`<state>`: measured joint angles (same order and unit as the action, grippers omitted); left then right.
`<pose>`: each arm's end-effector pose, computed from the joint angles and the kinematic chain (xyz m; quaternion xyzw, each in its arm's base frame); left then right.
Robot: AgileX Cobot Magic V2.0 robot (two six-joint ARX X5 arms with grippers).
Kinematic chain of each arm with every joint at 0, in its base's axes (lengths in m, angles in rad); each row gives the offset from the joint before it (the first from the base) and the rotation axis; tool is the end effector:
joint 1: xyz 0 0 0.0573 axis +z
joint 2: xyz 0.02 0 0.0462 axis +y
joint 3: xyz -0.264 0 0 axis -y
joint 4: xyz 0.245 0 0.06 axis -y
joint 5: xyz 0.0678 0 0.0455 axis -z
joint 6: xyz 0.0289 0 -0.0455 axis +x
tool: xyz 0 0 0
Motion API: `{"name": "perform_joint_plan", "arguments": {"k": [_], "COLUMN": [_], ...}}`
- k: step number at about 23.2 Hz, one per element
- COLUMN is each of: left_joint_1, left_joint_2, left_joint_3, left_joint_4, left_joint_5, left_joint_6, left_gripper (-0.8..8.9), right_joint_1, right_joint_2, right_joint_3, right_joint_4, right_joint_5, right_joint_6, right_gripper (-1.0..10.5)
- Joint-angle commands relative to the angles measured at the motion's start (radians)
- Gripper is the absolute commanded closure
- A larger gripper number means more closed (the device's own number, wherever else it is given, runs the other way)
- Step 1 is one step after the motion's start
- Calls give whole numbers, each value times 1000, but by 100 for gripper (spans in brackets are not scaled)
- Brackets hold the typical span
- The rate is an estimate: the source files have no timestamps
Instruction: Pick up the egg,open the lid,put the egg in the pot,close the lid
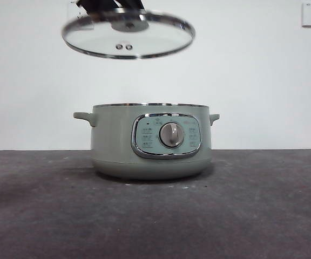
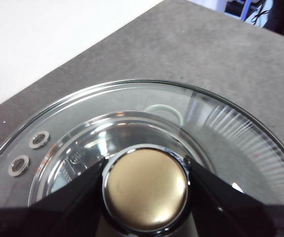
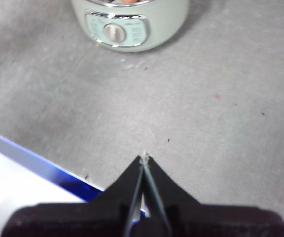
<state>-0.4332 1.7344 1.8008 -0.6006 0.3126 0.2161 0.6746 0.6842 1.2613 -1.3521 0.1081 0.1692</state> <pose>0.3462 -0.1699 0.3916 0.1127 0.2240 -0.3778 0.8913 0.0464 0.0331 0.3868 -0.0685 0.3699 0.2283 0.8980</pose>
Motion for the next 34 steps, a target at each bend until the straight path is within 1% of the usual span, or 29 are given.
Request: {"name": "perform_joint_plan", "arguments": {"k": [1,2,4,7,15,18,21,34], "left_joint_1": [-13,-15,-20,-20,-23,-24,-24,-39], "left_joint_2": [42,64,102,154,241,248,249,265], "left_joint_3": [10,10,10,10,10,9,9,9], "left_joint_4": [80,100,130,172,228,228,225,177], "left_joint_5": [1,0,-4,-42,-51,-52,-51,-52], "left_joint_6": [5,5,5,5,-3,-3,-3,-6], "left_gripper": [822,822,822,822,822,822,822,822], "right_joint_1": [2,2,2,2,2,2,2,2], "right_joint_2": [-62,-87,-127,-170,-181,-181,-181,-181], "right_joint_3": [-49,-64,-84,-113,-122,-122,-122,-122], "right_joint_4": [13,6,-25,-27,-27,-27,-27,-27], "right_joint_5": [17,23,40,42,47,50,77,78], "right_joint_6": [49,50,73,82,89,89,89,88], "right_gripper": [959,959,959,959,959,959,959,959]}}
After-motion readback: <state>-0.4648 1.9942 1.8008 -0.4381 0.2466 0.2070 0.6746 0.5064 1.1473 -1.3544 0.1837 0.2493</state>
